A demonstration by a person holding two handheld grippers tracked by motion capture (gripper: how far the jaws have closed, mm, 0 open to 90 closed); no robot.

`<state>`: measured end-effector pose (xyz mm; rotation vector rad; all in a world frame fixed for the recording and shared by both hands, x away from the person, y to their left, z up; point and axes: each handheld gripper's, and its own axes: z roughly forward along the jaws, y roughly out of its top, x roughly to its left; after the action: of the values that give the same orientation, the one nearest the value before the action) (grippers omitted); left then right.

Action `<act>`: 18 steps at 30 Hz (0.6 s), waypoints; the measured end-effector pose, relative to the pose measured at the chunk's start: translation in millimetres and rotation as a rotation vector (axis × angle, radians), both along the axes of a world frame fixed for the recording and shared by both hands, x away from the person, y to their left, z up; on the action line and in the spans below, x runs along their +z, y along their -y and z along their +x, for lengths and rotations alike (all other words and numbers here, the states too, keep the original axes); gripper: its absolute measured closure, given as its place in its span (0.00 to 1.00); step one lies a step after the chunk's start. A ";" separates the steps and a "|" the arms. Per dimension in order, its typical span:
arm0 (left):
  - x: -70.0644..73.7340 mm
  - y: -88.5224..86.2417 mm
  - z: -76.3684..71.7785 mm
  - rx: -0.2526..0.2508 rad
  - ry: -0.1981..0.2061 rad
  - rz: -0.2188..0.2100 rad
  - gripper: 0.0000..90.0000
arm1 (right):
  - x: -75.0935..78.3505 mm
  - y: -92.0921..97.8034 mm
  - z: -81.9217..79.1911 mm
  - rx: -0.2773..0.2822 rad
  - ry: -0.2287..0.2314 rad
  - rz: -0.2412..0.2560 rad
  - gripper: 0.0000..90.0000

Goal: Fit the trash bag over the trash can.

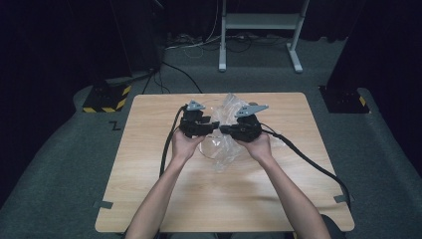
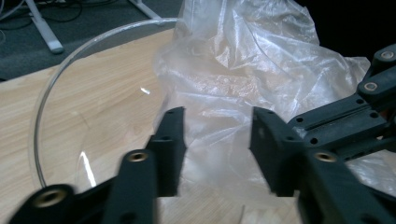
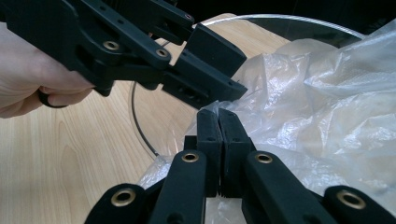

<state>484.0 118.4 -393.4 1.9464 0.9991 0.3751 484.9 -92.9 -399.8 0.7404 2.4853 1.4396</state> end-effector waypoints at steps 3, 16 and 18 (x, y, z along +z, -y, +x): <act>1.6 4.9 0.0 -0.005 -0.002 0.054 0.79 | -0.5 2.5 -0.9 0.000 0.008 0.002 0.95; 1.2 6.0 0.9 -0.016 -0.029 0.136 1.00 | 7.8 18.9 -9.2 -0.068 0.080 0.004 0.67; 1.9 4.1 0.9 -0.016 -0.034 0.138 1.00 | 13.1 26.6 -11.8 -0.089 0.094 0.034 0.65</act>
<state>484.9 114.3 -391.6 2.0897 1.0018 0.4132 473.2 -119.6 -386.7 0.7614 2.3333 1.4539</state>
